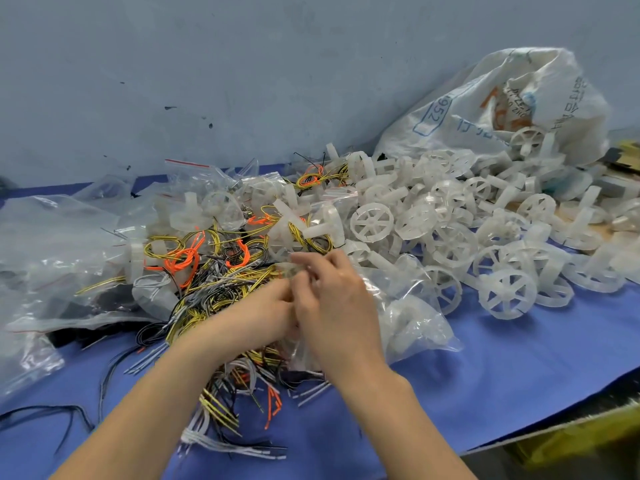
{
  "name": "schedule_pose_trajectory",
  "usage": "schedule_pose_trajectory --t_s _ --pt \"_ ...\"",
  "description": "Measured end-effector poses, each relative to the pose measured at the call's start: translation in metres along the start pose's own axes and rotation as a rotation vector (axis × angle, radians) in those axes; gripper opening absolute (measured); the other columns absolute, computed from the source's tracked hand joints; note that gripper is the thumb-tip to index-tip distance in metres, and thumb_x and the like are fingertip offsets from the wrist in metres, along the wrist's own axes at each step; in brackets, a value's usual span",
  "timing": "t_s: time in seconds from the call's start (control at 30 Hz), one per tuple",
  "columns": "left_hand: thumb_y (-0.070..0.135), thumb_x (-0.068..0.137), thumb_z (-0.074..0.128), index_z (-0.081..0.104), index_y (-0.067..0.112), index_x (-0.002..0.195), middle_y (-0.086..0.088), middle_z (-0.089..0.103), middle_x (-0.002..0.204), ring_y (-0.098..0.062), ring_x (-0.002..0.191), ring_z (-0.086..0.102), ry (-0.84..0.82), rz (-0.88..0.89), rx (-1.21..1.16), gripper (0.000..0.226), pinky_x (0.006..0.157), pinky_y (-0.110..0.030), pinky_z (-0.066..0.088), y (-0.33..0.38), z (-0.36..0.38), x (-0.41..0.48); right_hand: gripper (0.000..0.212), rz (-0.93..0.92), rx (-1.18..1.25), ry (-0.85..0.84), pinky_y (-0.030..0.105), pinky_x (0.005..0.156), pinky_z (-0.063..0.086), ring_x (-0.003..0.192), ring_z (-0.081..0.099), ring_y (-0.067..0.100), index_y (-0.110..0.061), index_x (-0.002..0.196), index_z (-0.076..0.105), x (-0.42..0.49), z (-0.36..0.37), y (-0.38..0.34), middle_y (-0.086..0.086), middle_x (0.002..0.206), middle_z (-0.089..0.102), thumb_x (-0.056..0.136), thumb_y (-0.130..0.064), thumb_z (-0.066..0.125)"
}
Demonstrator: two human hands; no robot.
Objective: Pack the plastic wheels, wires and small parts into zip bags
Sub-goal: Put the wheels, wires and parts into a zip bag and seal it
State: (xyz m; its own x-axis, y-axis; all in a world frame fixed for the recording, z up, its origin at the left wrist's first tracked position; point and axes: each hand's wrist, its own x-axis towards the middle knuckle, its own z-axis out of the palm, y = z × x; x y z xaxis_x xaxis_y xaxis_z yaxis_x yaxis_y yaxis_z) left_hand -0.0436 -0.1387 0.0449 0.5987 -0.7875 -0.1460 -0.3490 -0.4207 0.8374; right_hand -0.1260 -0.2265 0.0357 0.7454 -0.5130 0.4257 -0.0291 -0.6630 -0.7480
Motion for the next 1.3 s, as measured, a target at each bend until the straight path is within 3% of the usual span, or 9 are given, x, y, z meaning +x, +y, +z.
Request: schedule_pose_trajectory --t_s 0.1,0.33,0.5,0.6,0.77,1.0,1.1,1.2,1.3 --pt "0.019 0.102 0.046 0.065 0.023 0.115 0.002 0.073 0.094 -0.016 0.079 0.071 0.044 0.015 -0.168 0.023 0.066 -0.027 0.058 0.002 -0.027 -0.016 0.029 0.044 0.007 0.004 0.037 0.078 0.049 0.092 0.058 0.015 -0.035 0.118 0.067 0.005 -0.004 0.005 -0.010 0.106 0.054 0.097 -0.029 0.047" --pt "0.025 0.097 0.056 0.065 0.033 0.096 0.011 0.073 0.077 0.002 0.065 0.063 0.516 0.047 0.265 0.011 0.065 -0.021 0.046 -0.033 -0.076 -0.053 0.029 0.090 0.024 0.029 0.031 0.071 0.043 0.088 0.054 0.008 -0.036 0.114 0.069 0.012 -0.005 0.009 -0.009 0.103 0.057 0.098 -0.026 0.046" --pt "0.035 0.094 0.059 0.060 0.043 0.099 0.019 0.054 0.097 0.006 0.086 0.054 0.399 0.037 0.498 0.009 0.072 -0.009 0.037 -0.057 -0.051 -0.069 0.029 0.071 -0.005 -0.004 0.024 0.061 0.037 0.076 0.052 0.008 -0.035 0.115 0.068 0.010 0.001 0.006 -0.010 0.098 0.053 0.098 -0.027 0.046" --pt "0.038 0.095 0.057 0.059 0.042 0.109 0.021 0.044 0.106 0.002 0.098 0.051 0.388 0.069 0.560 0.016 0.084 -0.022 0.042 -0.066 -0.046 -0.077 0.029 0.065 -0.027 -0.017 0.030 0.065 0.039 0.075 0.053 0.010 -0.036 0.116 0.067 0.008 0.002 0.006 -0.011 0.098 0.052 0.099 -0.028 0.045" --pt "0.048 0.094 0.052 0.056 0.040 0.118 0.014 0.040 0.112 -0.008 0.108 0.045 0.485 0.026 0.881 0.025 0.072 -0.024 0.039 -0.066 -0.034 -0.077 0.028 0.061 -0.042 -0.011 0.029 0.067 0.039 0.077 0.054 0.010 -0.035 0.114 0.069 0.006 0.003 0.009 -0.011 0.097 0.053 0.099 -0.028 0.047" --pt "0.041 0.094 0.055 0.061 0.027 0.100 0.010 0.050 0.100 -0.011 0.100 0.048 0.604 0.164 0.604 0.016 0.083 -0.035 0.046 -0.062 -0.038 -0.070 0.028 0.039 -0.082 -0.018 0.029 0.065 0.038 0.080 0.053 0.009 -0.038 0.114 0.068 0.003 0.007 0.012 -0.013 0.097 0.052 0.098 -0.029 0.046" --pt "0.036 0.097 0.053 0.059 0.026 0.098 0.010 0.056 0.092 -0.008 0.084 0.053 0.790 0.275 0.479 0.012 0.073 -0.032 0.046 -0.053 -0.044 -0.069 0.028 -0.010 -0.108 -0.029 0.034 0.064 0.045 0.076 0.052 0.010 -0.040 0.114 0.067 0.001 0.011 0.009 -0.013 0.094 0.049 0.097 -0.030 0.047" --pt "0.038 0.099 0.050 0.061 0.028 0.103 0.010 0.062 0.084 -0.009 0.076 0.058 0.918 0.306 0.267 0.015 0.066 -0.033 0.045 -0.046 -0.050 -0.067 0.029 -0.083 -0.140 -0.041 0.033 0.058 0.045 0.070 0.051 0.010 -0.041 0.117 0.065 -0.001 0.014 0.007 -0.012 0.092 0.045 0.096 -0.033 0.045" --pt "0.033 0.100 0.050 0.058 0.026 0.121 0.008 0.063 0.079 -0.012 0.069 0.061 0.846 0.204 0.248 0.024 0.064 -0.031 0.048 -0.048 -0.055 -0.058 0.030 -0.131 -0.184 -0.064 0.031 0.056 0.041 0.069 0.052 0.014 -0.039 0.119 0.065 -0.001 0.016 0.006 -0.011 0.091 0.043 0.097 -0.034 0.046"
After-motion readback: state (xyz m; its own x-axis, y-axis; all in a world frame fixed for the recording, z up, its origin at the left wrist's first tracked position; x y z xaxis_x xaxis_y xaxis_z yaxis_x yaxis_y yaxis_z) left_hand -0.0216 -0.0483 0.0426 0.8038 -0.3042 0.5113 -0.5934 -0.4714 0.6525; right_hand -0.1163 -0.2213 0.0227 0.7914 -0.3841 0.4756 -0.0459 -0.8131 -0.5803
